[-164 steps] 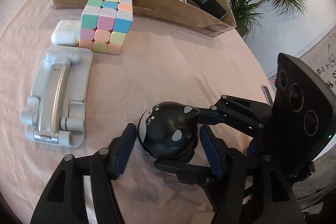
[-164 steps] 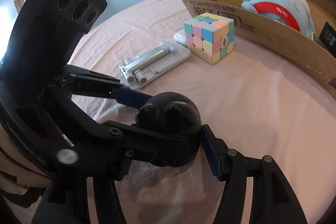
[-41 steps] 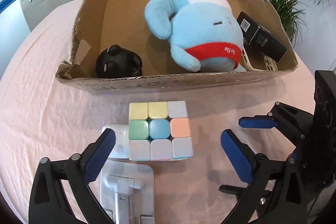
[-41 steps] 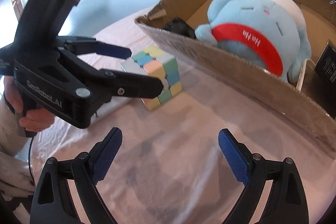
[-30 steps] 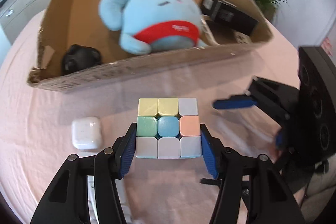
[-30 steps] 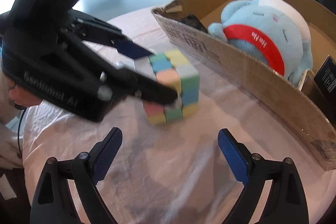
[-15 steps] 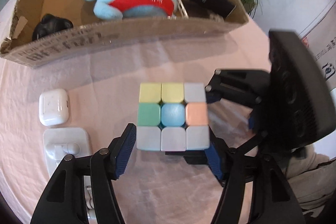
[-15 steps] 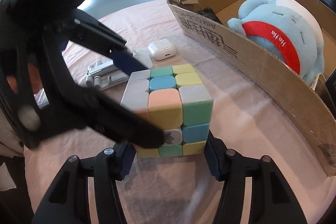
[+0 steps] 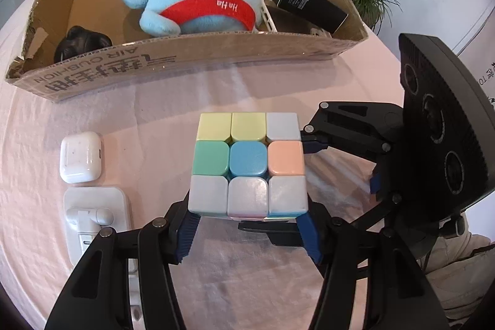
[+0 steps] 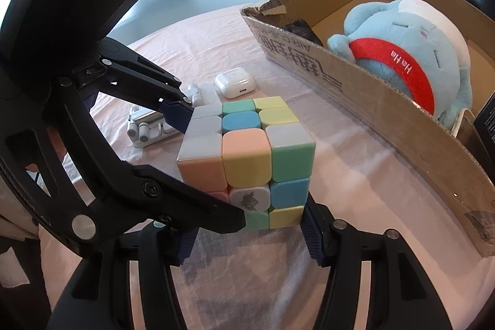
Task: Organize objects
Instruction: 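Lift the Rubik's cube with the right tool and lower it into the box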
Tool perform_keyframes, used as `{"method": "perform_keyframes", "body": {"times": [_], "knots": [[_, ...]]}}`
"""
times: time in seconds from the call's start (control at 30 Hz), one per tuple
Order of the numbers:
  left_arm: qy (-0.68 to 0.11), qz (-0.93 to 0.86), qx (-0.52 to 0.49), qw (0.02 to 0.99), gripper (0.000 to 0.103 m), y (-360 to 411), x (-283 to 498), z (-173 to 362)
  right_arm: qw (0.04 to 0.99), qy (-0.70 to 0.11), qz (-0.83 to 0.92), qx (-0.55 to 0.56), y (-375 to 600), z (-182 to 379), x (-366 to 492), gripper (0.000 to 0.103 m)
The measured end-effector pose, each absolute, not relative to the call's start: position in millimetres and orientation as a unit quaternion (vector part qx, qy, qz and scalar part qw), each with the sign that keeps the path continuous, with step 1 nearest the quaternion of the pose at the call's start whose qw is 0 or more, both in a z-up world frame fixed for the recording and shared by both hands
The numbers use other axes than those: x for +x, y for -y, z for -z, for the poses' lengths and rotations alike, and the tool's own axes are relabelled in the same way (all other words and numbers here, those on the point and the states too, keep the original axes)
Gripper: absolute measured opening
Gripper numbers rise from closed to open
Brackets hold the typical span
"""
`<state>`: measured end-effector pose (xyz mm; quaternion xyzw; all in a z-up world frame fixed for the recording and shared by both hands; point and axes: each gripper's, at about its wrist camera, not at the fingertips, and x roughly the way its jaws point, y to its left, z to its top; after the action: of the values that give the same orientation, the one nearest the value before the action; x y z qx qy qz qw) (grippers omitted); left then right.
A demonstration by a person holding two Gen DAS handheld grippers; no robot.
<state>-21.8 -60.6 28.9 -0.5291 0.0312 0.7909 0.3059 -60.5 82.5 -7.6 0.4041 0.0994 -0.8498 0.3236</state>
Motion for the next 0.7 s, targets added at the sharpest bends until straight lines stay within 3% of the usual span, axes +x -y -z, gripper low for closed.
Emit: {"method": "perform_keyframes", "body": {"times": [0.7], "knots": [[-0.045,-0.825,-0.456,0.329,0.055,57,-18,-93,0.268,-0.186,0.881,0.342,-67,-63,-39,0.056]]}}
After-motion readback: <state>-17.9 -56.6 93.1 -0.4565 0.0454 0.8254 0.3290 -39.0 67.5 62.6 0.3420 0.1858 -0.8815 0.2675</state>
